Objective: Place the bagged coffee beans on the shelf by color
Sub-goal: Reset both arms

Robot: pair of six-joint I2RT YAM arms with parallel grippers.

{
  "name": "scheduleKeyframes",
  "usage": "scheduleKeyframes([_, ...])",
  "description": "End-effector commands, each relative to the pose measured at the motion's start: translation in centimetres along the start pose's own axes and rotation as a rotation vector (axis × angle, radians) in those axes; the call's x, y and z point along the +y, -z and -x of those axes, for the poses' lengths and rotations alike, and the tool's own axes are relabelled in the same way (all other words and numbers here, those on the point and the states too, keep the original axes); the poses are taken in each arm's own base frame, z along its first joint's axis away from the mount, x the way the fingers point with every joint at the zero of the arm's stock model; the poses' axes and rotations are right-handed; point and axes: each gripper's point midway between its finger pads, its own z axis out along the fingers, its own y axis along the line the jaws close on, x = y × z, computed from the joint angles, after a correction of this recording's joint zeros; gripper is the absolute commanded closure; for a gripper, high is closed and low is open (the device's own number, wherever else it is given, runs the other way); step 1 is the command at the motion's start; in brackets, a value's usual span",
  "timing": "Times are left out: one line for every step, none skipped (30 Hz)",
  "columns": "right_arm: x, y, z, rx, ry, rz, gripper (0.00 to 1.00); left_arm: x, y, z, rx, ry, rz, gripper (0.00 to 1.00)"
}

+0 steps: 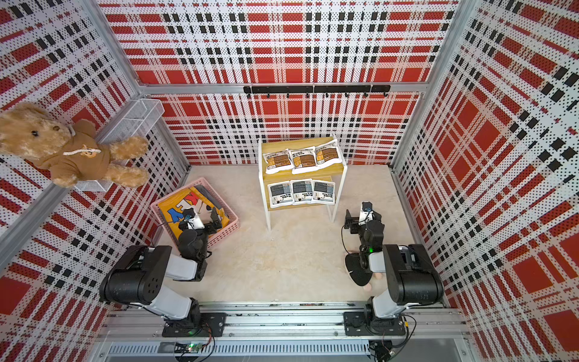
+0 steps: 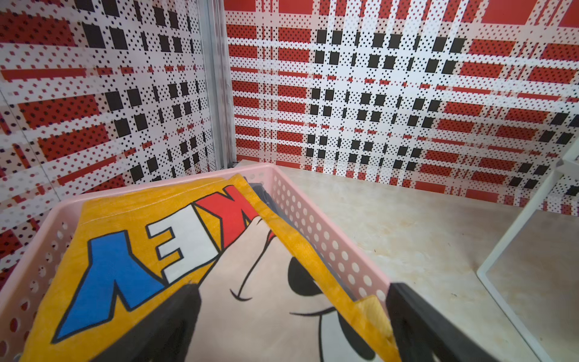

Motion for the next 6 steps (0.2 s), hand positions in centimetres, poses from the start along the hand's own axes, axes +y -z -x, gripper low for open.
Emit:
scheduleKeyframes([-0.10,-0.42,0.40,-0.005,-0.003,-0.007,0.00,-0.18,-0.32,0.89,-0.031,-0.003,0.002,0.01])
scheduleKeyframes([-0.10,-0.42,0.39,-0.005,-0.004,-0.007,0.00,-0.19,-0.32,0.89,-0.031,-0.003,0.002,0.01])
scheduleKeyframes([-0.10,-0.40,0.39,-0.005,-0.004,-0.007,0.00,-0.18,-0.33,0.93,-0.032,-0.003,0.002,0.01])
scheduleKeyframes([-0.11,-0.39,0.46,-0.008,-0.003,-0.008,0.00,-0.18,-0.32,0.89,-0.031,-0.003,0.002,0.01])
scheduleKeyframes([-0.07,-0.33,0.43,-0.008,-0.003,-0.007,0.00,-0.18,-0.31,0.88,-0.031,-0.003,0.002,0.01])
scheduleKeyframes([-0.12,-0.30,0.46,-0.010,-0.001,-0.008,0.00,-0.19,-0.32,0.88,-0.031,-0.003,0.002,0.01])
